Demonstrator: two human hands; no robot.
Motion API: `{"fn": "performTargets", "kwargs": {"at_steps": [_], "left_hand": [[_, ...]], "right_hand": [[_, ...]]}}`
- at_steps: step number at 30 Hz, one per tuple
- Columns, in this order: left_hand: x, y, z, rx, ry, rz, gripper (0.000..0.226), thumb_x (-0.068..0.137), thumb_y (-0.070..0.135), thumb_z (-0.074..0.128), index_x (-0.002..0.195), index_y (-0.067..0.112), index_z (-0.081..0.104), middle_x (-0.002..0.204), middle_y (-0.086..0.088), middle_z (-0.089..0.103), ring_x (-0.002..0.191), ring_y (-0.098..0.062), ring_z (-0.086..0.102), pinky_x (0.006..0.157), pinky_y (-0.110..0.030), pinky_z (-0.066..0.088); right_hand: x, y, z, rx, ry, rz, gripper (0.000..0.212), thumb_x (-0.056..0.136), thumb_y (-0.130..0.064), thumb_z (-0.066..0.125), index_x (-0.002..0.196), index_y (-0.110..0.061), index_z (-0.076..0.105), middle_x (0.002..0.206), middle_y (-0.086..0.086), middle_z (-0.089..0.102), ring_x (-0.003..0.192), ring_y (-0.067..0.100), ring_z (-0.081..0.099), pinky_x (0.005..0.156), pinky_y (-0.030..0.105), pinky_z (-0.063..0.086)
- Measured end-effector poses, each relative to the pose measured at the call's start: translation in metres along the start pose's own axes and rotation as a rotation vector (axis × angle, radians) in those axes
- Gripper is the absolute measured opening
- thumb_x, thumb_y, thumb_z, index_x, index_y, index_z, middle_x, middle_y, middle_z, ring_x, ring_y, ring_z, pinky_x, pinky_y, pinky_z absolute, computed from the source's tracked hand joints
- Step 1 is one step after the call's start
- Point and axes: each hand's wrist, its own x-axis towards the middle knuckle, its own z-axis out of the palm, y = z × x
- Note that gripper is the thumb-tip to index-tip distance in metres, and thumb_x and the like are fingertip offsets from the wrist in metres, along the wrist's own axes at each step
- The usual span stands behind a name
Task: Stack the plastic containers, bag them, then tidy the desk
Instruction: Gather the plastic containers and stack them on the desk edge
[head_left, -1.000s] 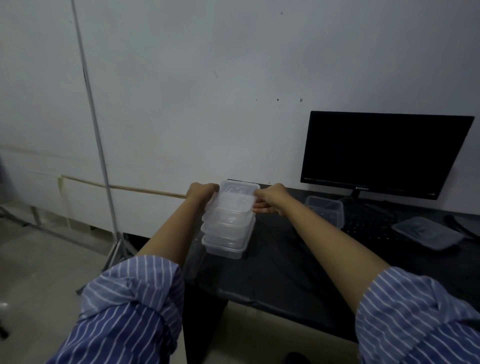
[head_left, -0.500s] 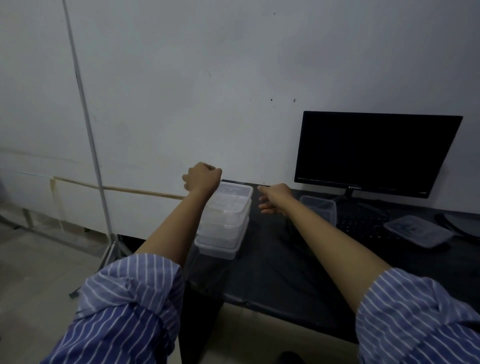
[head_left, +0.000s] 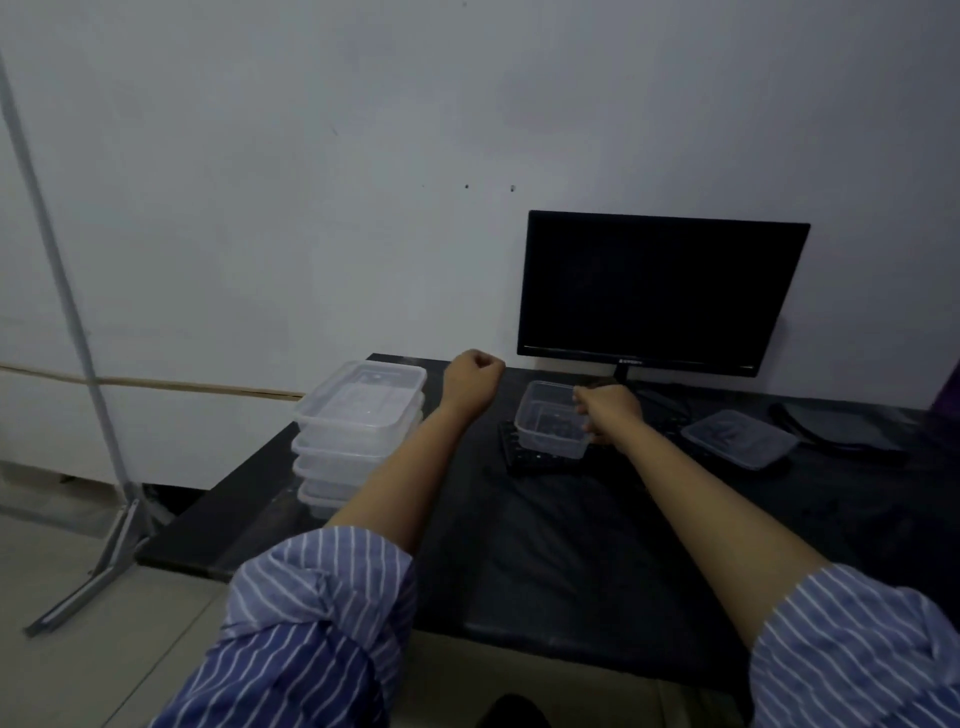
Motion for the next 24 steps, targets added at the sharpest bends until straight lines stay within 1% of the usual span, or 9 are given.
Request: {"fn": "performTargets", "kwargs": {"at_steps": [2, 4, 6, 7, 9, 12, 16, 20, 24], "left_hand": [[0.002, -0.010, 0.018, -0.002, -0.061, -0.055, 0.016, 0.089, 0.018, 0.059, 0.075, 0.009, 0.062, 0.077, -0.008, 0.058, 0.078, -0.018, 0.052, 0.074, -0.030, 0.044], [0.006, -0.022, 0.033, -0.002, -0.096, -0.097, 0.031, 0.088, 0.015, 0.056, 0.058, 0.013, 0.048, 0.063, -0.005, 0.049, 0.066, -0.020, 0.048, 0.068, -0.033, 0.045], [0.007, -0.030, 0.044, 0.024, -0.142, -0.128, 0.041, 0.088, 0.012, 0.055, 0.050, 0.014, 0.039, 0.053, -0.004, 0.039, 0.054, -0.017, 0.038, 0.058, -0.031, 0.035], [0.009, -0.035, 0.051, 0.041, -0.166, -0.146, 0.042, 0.088, 0.012, 0.055, 0.049, 0.014, 0.038, 0.053, -0.005, 0.038, 0.052, -0.017, 0.037, 0.056, -0.031, 0.033], [0.011, -0.041, 0.060, 0.048, -0.210, -0.196, 0.034, 0.088, 0.015, 0.056, 0.056, 0.009, 0.047, 0.059, -0.009, 0.046, 0.057, -0.020, 0.045, 0.058, -0.035, 0.043], [0.019, -0.049, 0.074, -0.010, -0.236, -0.243, 0.022, 0.089, 0.022, 0.058, 0.074, 0.005, 0.059, 0.074, -0.014, 0.057, 0.075, -0.024, 0.057, 0.083, -0.047, 0.053], [0.024, -0.053, 0.082, -0.033, -0.211, -0.358, 0.025, 0.087, 0.027, 0.058, 0.067, 0.019, 0.047, 0.074, -0.002, 0.052, 0.090, -0.027, 0.056, 0.094, -0.045, 0.052], [0.025, -0.057, 0.084, -0.074, -0.189, -0.372, 0.022, 0.085, 0.027, 0.057, 0.066, 0.018, 0.049, 0.075, -0.005, 0.054, 0.085, -0.027, 0.058, 0.090, -0.046, 0.054], [0.022, -0.053, 0.084, -0.201, -0.155, -0.344, 0.025, 0.086, 0.026, 0.054, 0.067, 0.010, 0.051, 0.067, -0.012, 0.048, 0.058, -0.024, 0.048, 0.065, -0.042, 0.044]], "right_hand": [[0.005, 0.011, -0.008, -0.014, 0.020, 0.022, 0.031, 0.092, -0.031, 0.058, 0.100, -0.003, 0.070, 0.099, 0.015, 0.072, 0.064, 0.023, 0.062, 0.062, 0.034, 0.057], [0.009, 0.020, -0.014, -0.027, 0.037, 0.029, 0.027, 0.090, -0.030, 0.062, 0.089, -0.005, 0.070, 0.096, 0.016, 0.072, 0.063, 0.022, 0.062, 0.063, 0.035, 0.058], [0.013, 0.028, -0.017, -0.033, 0.038, 0.039, 0.024, 0.087, -0.030, 0.067, 0.081, -0.007, 0.068, 0.091, 0.016, 0.070, 0.065, 0.021, 0.062, 0.068, 0.037, 0.059], [0.016, 0.032, -0.018, -0.034, 0.031, 0.038, 0.024, 0.087, -0.030, 0.068, 0.085, -0.007, 0.069, 0.089, 0.015, 0.069, 0.065, 0.021, 0.061, 0.070, 0.038, 0.059], [0.020, 0.038, -0.017, -0.034, 0.012, 0.049, 0.030, 0.088, -0.030, 0.068, 0.100, -0.003, 0.068, 0.090, 0.015, 0.066, 0.064, 0.019, 0.060, 0.069, 0.037, 0.058], [0.025, 0.043, -0.012, -0.047, -0.035, 0.066, 0.035, 0.090, -0.031, 0.067, 0.104, 0.001, 0.065, 0.091, 0.015, 0.066, 0.064, 0.018, 0.060, 0.068, 0.036, 0.057], [0.030, 0.046, -0.007, -0.022, -0.073, 0.094, 0.029, 0.090, -0.024, 0.067, 0.104, 0.001, 0.064, 0.079, 0.011, 0.063, 0.062, 0.017, 0.059, 0.061, 0.032, 0.055], [0.034, 0.052, -0.011, 0.048, -0.081, 0.081, 0.024, 0.091, -0.014, 0.064, 0.111, -0.001, 0.064, 0.081, 0.009, 0.063, 0.066, 0.018, 0.061, 0.063, 0.033, 0.055], [0.032, 0.059, -0.023, 0.152, -0.075, -0.052, 0.031, 0.095, -0.020, 0.061, 0.123, -0.008, 0.060, 0.101, 0.008, 0.065, 0.079, 0.020, 0.066, 0.065, 0.030, 0.057]]}}
